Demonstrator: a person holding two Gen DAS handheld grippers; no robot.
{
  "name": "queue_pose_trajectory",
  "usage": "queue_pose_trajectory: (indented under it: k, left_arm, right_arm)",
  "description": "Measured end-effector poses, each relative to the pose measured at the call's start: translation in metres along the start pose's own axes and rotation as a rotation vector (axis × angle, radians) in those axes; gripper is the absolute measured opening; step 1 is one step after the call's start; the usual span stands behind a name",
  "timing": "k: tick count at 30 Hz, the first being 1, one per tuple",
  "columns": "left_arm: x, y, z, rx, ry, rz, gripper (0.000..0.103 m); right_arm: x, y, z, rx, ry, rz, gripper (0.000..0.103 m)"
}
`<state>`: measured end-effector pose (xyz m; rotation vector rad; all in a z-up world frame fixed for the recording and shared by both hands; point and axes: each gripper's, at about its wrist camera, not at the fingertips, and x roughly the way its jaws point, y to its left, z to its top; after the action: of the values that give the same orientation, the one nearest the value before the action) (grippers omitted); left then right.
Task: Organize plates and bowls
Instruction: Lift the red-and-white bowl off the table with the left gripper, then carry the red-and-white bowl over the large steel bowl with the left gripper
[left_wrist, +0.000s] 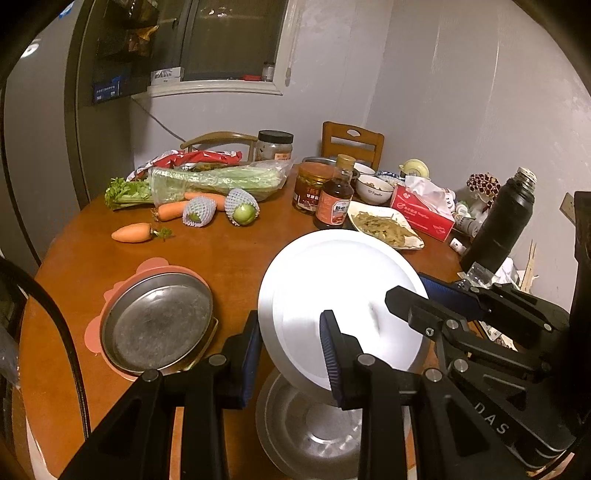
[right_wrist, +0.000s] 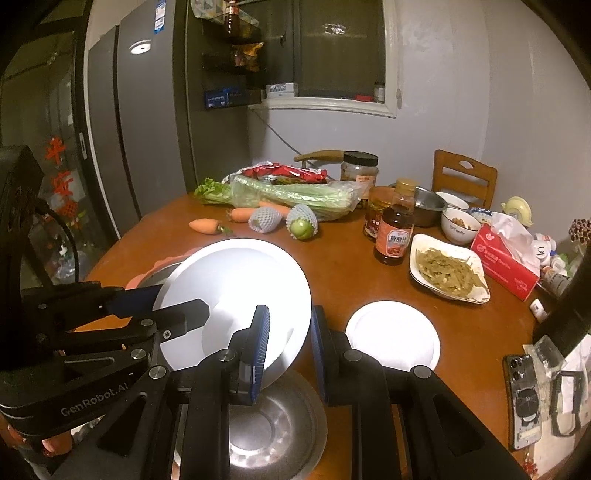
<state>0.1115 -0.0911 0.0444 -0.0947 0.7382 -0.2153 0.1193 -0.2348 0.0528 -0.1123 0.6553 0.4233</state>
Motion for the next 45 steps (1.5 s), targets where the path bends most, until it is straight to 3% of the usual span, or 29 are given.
queue_pose_trajectory:
  k: [21,45]
  left_arm:
    - [-0.007,-0.024,-0.028,0.063,0.043,0.005,0.032]
    - [0.027,-0.011,-0.058,0.074,0.164,-0.009,0.032]
  right_arm:
    - [-0.022,-0.006,-0.037,0.031,0.007,-0.013,0.023]
    - [0.008,0.002,-0.080,0.059,0.118,0.002,0.024]
